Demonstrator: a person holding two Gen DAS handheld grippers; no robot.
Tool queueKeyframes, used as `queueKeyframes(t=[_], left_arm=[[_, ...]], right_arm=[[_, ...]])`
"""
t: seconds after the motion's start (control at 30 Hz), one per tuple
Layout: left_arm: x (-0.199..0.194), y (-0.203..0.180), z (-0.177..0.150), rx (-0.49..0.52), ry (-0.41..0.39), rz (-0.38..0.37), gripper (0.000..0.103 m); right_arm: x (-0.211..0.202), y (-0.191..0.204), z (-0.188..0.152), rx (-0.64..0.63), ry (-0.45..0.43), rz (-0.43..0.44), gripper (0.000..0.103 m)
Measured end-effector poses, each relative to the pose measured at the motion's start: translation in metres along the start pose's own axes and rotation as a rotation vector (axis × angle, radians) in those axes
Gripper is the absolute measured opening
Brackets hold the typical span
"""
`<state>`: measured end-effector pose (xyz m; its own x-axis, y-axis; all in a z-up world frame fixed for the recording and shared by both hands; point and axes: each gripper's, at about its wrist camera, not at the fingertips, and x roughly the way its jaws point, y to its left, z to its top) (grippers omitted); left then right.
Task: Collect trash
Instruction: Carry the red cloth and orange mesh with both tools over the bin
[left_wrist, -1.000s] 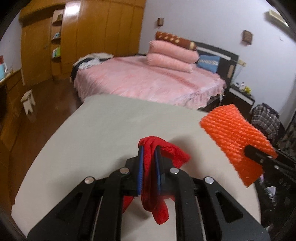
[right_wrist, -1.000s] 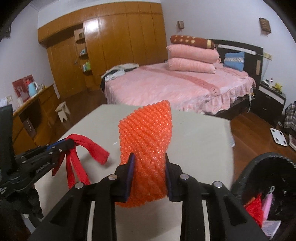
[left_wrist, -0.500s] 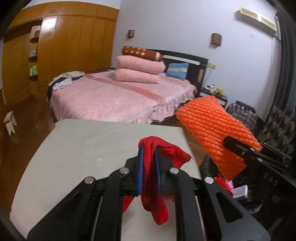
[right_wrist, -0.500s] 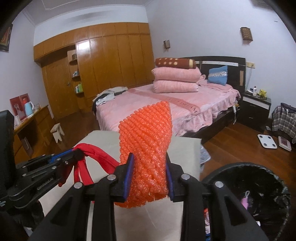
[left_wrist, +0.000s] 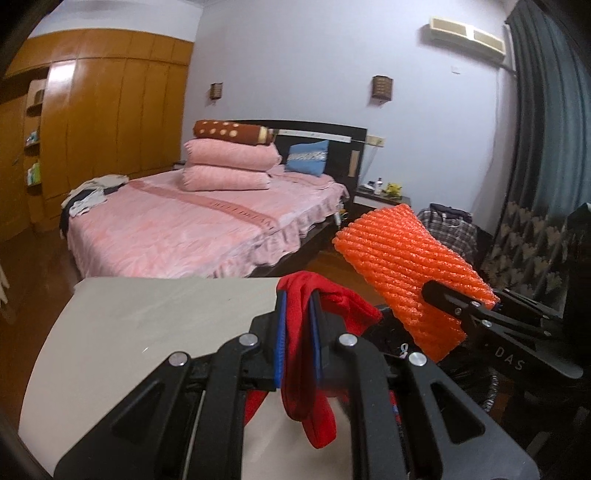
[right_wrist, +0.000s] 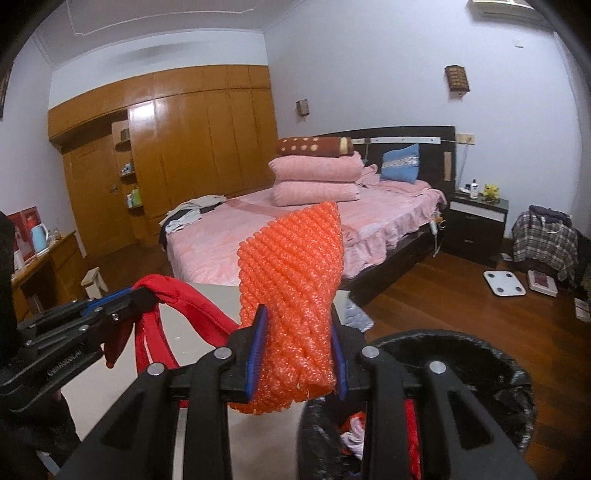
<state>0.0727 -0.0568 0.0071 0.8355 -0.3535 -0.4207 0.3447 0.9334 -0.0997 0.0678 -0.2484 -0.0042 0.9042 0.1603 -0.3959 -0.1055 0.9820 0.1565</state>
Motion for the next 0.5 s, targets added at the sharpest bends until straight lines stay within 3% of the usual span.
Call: queueKeyframes(t=[0.5], left_arm=[[0.027,-0.077,0.009,0.108,0.003,-0.144,0.011]], right_arm=[[-0.029,-0.068,-0.004,0.054,-0.011,-0.137,0.031]])
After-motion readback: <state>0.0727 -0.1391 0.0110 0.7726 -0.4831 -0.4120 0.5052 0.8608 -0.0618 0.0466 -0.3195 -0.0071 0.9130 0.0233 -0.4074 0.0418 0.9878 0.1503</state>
